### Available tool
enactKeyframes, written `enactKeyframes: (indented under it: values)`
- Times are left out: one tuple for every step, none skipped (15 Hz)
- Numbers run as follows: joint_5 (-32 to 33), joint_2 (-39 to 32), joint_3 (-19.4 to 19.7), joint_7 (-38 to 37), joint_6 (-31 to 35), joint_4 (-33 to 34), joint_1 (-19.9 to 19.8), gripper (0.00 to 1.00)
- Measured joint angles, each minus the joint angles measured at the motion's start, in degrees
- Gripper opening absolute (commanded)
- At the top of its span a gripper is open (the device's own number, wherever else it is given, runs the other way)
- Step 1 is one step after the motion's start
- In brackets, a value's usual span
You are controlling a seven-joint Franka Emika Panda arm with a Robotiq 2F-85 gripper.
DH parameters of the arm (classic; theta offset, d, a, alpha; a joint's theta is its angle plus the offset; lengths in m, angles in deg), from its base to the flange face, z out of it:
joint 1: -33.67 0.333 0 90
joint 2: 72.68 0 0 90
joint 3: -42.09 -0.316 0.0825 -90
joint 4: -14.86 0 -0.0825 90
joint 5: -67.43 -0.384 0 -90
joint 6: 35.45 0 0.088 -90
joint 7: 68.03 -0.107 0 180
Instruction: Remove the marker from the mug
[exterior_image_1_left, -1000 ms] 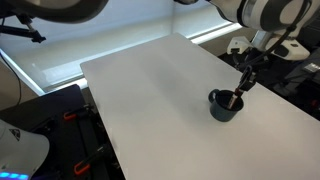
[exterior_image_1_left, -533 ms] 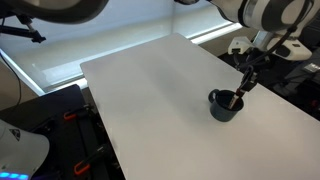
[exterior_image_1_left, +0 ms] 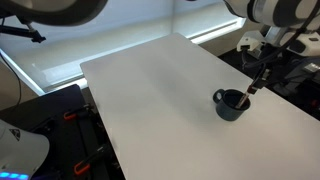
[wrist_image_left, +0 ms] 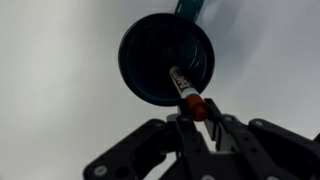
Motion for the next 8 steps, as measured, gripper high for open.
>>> enactKeyframes:
  values:
    - [-0.2, 0.2, 0.0, -0.5, 0.4, 0.5, -0.2, 0.05]
    - [-0.5, 0.5, 0.0, -0.9, 0.9, 0.9, -0.4, 0.05]
    - [-0.8, 0.9, 0.0, -1.2, 1.2, 1.4, -0.6, 0.05]
    - [-1.1, 1.4, 0.0, -1.6, 1.4, 1.8, -0.8, 0.05]
    - [-1.4, 1.8, 0.0, -1.9, 1.6, 2.2, -0.9, 0.05]
    - [-1.6, 2.2, 0.0, -1.9, 1.8, 2.5, -1.1, 0.05]
    - [-1.7, 2.6, 0.0, -2.0, 2.2, 2.8, -1.1, 0.05]
    - [-1.7, 2.9, 0.0, -2.0, 2.6, 3.0, -1.2, 0.05]
